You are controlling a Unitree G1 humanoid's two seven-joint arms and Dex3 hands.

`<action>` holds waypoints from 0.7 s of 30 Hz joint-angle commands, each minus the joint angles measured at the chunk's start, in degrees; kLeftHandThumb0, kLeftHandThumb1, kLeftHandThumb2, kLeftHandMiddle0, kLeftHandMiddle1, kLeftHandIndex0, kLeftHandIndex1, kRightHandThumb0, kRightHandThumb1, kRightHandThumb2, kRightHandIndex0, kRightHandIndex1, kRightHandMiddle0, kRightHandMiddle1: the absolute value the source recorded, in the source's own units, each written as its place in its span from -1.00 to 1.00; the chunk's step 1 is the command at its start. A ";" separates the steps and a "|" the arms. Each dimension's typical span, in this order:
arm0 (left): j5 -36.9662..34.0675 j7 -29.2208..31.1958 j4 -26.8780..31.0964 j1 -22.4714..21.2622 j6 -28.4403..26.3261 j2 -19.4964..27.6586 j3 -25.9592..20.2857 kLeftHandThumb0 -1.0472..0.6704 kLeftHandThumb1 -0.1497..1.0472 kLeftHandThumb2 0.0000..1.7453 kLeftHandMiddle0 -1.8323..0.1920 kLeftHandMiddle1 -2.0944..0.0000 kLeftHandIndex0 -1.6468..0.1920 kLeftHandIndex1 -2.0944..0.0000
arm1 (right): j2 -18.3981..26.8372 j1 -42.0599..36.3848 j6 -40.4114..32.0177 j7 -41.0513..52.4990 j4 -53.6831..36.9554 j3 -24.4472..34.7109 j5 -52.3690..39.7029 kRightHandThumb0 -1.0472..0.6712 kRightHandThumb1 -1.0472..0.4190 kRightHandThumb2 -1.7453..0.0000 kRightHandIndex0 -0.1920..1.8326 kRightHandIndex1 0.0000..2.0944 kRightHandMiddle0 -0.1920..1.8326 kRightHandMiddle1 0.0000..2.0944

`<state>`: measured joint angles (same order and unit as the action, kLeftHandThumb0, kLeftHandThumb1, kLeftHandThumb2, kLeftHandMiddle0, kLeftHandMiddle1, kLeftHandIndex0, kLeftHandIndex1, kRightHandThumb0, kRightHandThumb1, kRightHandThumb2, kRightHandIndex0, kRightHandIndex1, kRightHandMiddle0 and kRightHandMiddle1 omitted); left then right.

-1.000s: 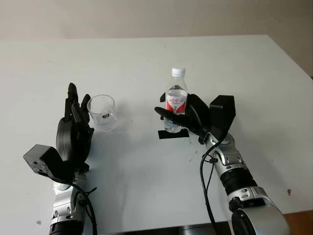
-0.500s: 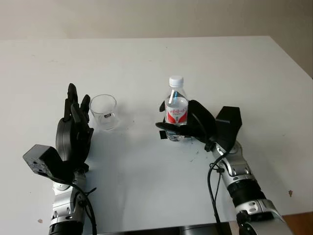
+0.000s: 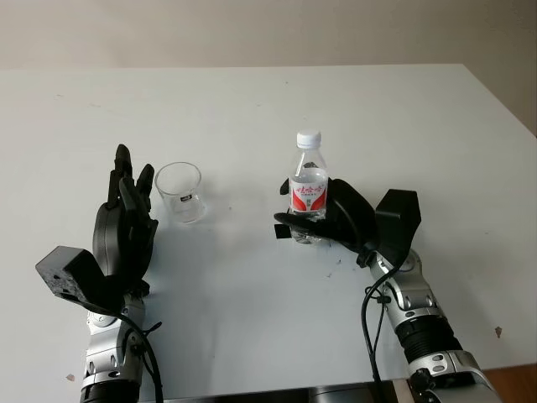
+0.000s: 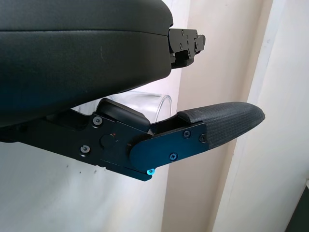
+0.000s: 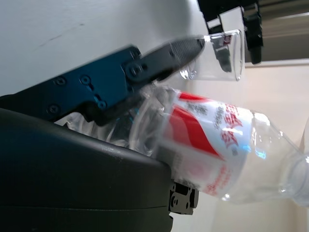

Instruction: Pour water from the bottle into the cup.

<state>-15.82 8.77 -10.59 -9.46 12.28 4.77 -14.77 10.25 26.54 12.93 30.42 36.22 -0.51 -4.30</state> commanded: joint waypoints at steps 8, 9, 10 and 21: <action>-0.23 0.10 0.21 0.26 0.20 0.43 -0.31 -0.79 1.00 -0.17 1.00 0.54 0.85 1.00 | 2.30 0.18 9.27 1.35 10.98 -1.33 3.20 -0.71 -0.89 0.94 -0.97 -0.97 -0.94 -0.88; -0.32 0.16 0.27 0.26 0.18 0.42 -0.32 -0.78 1.00 -0.17 1.00 0.55 0.85 1.00 | 2.31 0.17 9.54 1.41 11.25 -1.22 3.07 -0.71 -0.88 0.94 -0.98 -0.97 -0.94 -0.89; -0.36 0.10 0.32 0.24 0.07 0.40 -0.33 -0.78 1.00 -0.17 1.00 0.55 0.85 1.00 | 2.25 0.15 9.88 1.47 11.56 -1.03 2.85 -0.70 -0.88 0.94 -0.98 -0.97 -0.94 -0.89; -0.29 0.45 -0.39 -0.04 0.41 0.75 -0.47 -0.78 1.00 -0.16 1.00 0.52 0.84 1.00 | 1.63 -0.97 12.60 0.56 13.17 -0.12 2.21 -0.73 -0.88 0.94 -1.00 -1.00 -0.98 -0.95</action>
<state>-15.94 9.09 -10.85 -9.46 12.49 5.11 -14.98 11.28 28.37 25.95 31.21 46.87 -0.35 -2.89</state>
